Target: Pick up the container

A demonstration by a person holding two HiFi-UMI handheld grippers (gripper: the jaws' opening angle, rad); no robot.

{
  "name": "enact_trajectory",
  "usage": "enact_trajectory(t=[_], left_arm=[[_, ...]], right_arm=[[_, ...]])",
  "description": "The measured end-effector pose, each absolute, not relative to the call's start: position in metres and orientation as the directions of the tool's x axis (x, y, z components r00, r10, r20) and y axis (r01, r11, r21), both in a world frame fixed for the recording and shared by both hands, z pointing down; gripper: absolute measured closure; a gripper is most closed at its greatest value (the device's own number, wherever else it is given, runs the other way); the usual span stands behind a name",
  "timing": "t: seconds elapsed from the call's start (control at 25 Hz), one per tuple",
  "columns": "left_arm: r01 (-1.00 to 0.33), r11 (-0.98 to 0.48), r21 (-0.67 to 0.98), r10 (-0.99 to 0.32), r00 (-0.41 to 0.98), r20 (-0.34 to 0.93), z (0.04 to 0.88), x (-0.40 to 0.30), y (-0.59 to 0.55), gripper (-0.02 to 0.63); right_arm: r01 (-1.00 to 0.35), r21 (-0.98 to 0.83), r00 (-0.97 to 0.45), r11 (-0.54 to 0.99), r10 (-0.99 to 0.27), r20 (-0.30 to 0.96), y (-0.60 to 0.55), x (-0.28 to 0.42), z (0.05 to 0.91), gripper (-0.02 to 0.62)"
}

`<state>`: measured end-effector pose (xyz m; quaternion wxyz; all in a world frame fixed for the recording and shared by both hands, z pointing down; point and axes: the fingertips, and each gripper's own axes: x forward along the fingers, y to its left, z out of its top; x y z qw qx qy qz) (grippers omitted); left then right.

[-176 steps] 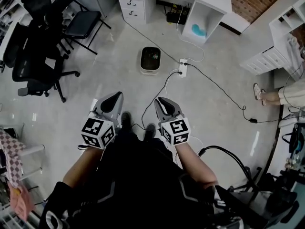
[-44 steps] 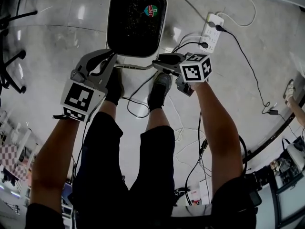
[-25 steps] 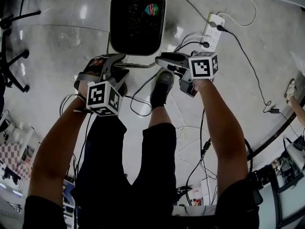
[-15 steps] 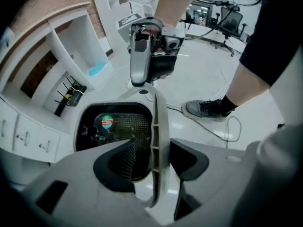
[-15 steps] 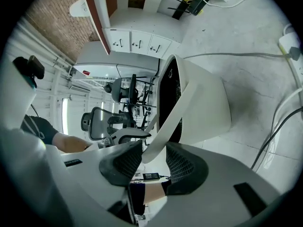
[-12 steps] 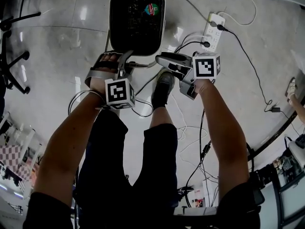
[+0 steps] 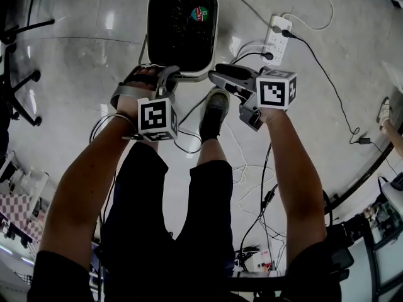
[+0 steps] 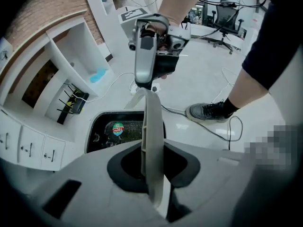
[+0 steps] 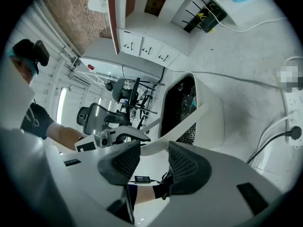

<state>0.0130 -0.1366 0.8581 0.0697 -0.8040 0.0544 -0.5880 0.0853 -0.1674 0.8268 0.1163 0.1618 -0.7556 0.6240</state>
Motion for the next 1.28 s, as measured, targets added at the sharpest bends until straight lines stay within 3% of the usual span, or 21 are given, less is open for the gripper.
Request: enact_trajectory(t=[0.4, 0.8, 0.96, 1.28], left_arm=[[-0.048, -0.991, -0.122, -0.130, 0.263, 0.956, 0.836, 0.010, -0.171, 0.563], [-0.432, -0.901, 0.044, -0.065, 0.235, 0.970, 0.804, -0.022, -0.182, 0.569], [-0.523, -0.849, 0.071, -0.081, 0.262, 0.962, 0.775, -0.027, -0.162, 0.569], [-0.674, -0.719, 0.169, -0.109, 0.349, 0.931, 0.699, -0.038, -0.147, 0.569]], right_arm=[[-0.424, -0.890, -0.898, 0.167, -0.202, 0.390, -0.144, 0.115, 0.780, 0.443], [-0.432, -0.879, -0.884, 0.203, -0.288, 0.368, -0.142, 0.107, 0.693, 0.442], [-0.543, -0.801, -0.825, 0.253, -0.337, 0.453, -0.150, 0.101, 0.668, 0.443], [-0.531, -0.788, -0.824, 0.312, -0.405, 0.395, -0.161, 0.078, 0.585, 0.496]])
